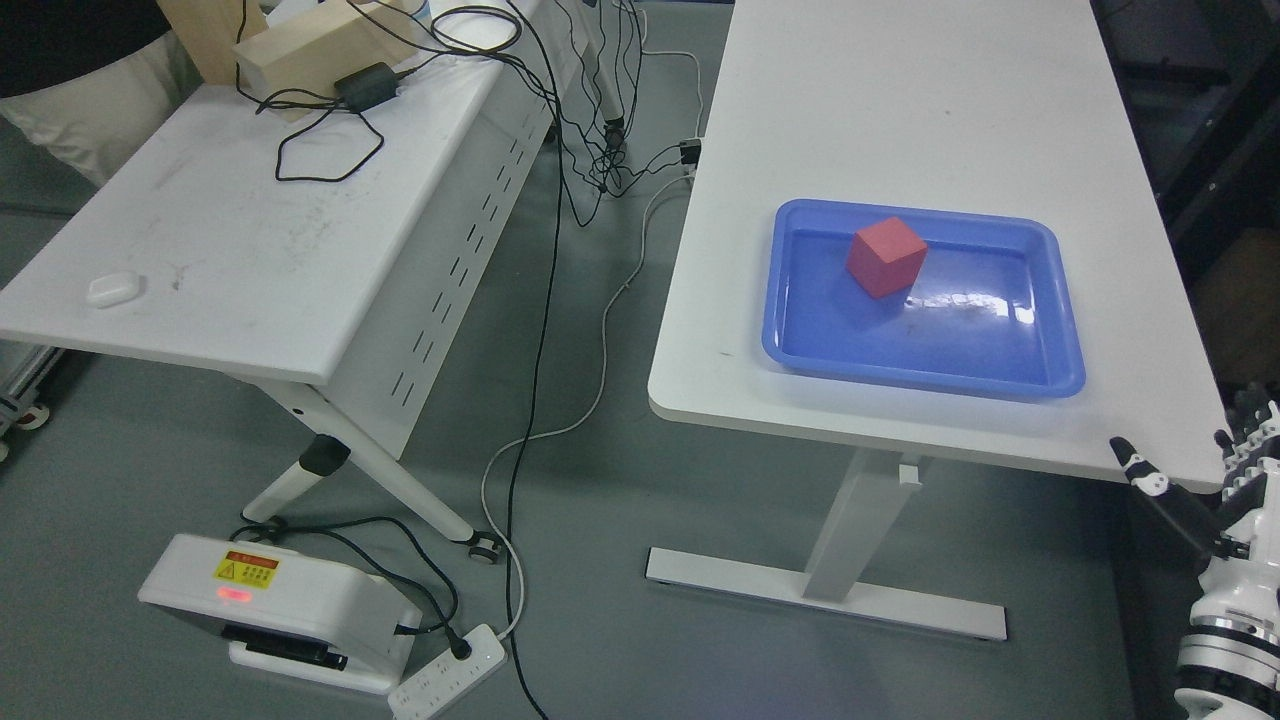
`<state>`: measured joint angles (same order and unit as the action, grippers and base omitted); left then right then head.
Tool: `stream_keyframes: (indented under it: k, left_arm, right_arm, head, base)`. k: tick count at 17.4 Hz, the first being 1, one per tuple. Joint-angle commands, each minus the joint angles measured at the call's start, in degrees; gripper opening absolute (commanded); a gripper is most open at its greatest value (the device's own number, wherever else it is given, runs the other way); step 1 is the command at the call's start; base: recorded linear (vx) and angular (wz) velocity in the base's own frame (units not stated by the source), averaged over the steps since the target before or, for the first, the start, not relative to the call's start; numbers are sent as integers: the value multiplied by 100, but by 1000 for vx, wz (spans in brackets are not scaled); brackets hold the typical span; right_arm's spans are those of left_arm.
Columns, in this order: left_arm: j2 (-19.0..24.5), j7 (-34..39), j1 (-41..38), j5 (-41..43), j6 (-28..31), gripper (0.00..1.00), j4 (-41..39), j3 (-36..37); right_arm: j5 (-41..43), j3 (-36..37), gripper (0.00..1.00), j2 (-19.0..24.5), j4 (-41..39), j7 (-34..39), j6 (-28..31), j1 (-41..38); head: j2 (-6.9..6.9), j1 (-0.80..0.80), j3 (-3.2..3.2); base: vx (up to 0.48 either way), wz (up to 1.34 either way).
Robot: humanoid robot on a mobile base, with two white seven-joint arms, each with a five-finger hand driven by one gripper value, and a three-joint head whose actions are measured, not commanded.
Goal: Pick pink block from left shelf to tray
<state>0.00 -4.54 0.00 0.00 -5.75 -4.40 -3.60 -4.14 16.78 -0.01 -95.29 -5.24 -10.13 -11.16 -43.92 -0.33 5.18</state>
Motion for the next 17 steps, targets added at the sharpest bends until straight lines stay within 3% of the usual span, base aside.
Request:
stream_keyframes:
  k: [1, 17]
  left_arm:
    - [100, -3, -53, 9, -5, 100, 0, 0]
    - [100, -3, -53, 9, 4, 100, 0, 0]
  right_arm:
    - [1, 27, 100, -140, 10, 14, 2, -9]
    - [1, -52, 100, -149, 10, 58, -24, 9]
  head:
    - [0, 0, 0]
    - [0, 0, 0]
  base:
    - [-95, -250]
    - [-145, -136]
